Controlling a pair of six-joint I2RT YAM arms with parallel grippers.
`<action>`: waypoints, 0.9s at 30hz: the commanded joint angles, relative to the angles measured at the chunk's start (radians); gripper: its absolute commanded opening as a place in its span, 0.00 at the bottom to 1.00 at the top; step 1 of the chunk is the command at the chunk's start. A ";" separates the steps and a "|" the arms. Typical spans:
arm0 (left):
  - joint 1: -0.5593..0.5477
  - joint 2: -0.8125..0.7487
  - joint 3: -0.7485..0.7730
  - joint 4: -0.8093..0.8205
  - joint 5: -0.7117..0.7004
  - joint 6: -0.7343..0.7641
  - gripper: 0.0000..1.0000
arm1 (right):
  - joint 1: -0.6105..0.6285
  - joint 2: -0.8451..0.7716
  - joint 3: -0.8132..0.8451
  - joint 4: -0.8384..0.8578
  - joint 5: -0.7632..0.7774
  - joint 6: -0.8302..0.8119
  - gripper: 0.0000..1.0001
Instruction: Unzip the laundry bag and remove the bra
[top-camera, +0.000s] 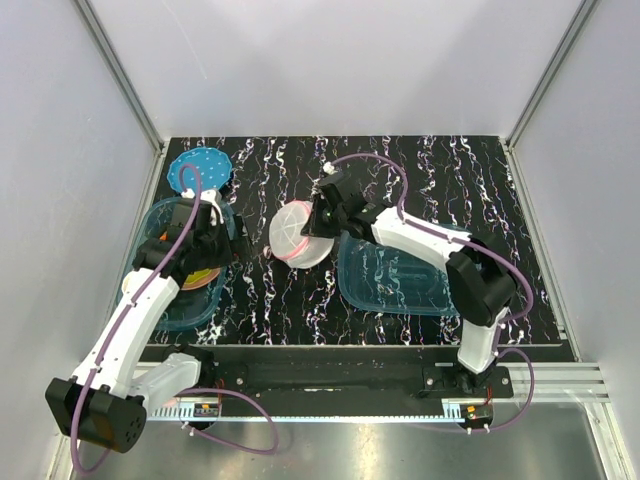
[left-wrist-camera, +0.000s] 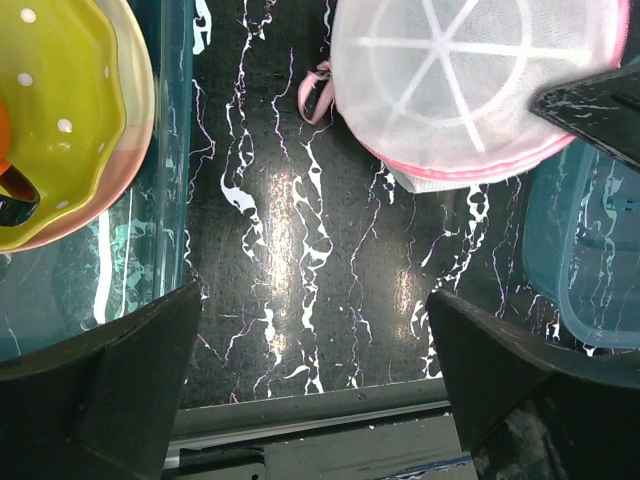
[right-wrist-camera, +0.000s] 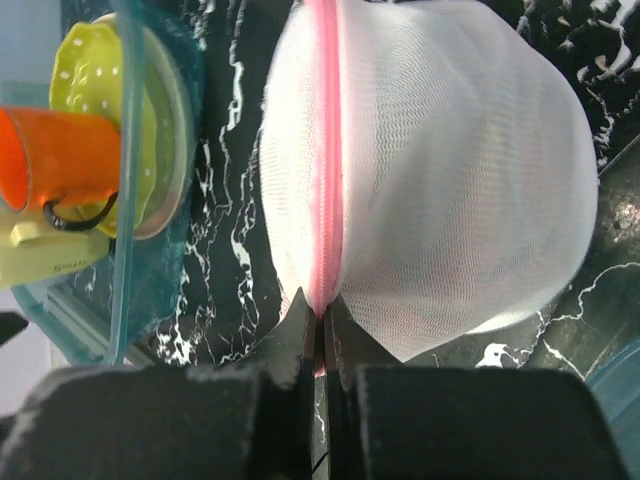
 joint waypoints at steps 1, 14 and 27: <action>0.017 -0.015 0.041 0.048 0.060 0.053 0.99 | 0.002 -0.142 0.031 0.029 -0.155 -0.180 0.00; 0.026 -0.080 0.159 0.221 0.543 0.294 0.99 | -0.002 -0.278 0.065 -0.335 -0.846 -0.708 0.00; 0.013 -0.026 0.089 0.296 0.928 0.406 0.99 | -0.002 -0.285 0.085 -0.424 -1.037 -0.776 0.00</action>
